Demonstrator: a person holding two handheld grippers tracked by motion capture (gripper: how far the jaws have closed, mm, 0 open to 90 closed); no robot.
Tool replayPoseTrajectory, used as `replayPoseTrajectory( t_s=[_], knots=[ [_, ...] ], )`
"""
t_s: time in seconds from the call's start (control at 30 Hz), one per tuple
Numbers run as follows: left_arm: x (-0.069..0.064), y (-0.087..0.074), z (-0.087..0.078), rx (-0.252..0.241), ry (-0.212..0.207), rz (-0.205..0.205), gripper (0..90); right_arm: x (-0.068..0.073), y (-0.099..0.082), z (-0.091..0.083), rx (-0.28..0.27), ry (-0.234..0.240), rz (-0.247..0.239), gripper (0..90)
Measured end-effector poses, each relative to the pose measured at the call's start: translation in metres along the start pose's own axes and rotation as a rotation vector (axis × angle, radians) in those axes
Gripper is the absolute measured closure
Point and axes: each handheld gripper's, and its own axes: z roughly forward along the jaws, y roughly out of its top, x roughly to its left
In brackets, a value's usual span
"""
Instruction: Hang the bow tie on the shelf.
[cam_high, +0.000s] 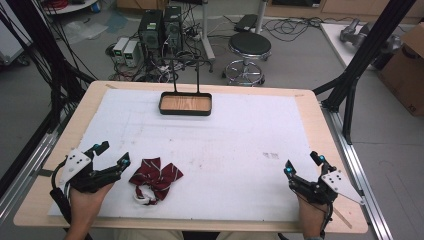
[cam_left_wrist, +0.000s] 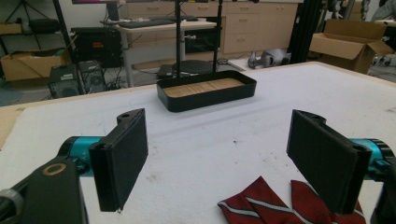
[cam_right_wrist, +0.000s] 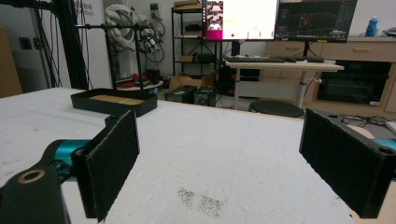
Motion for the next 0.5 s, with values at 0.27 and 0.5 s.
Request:
replayPoseTrajectory(
  t_s=[0.27,0.5],
  knots=[
    [0.0002,-0.0005,0.0006,0.0,-0.001,-0.003,21.6,-0.0013,-0.001,-0.0021,-0.03,0.007,-0.001,11.0],
    [-0.0007,-0.0008,-0.0007,-0.008,-0.006,-0.006,21.5,-0.0004,-0.0016,-0.0011,-0.032,0.006,-0.011,11.0]
  ],
)
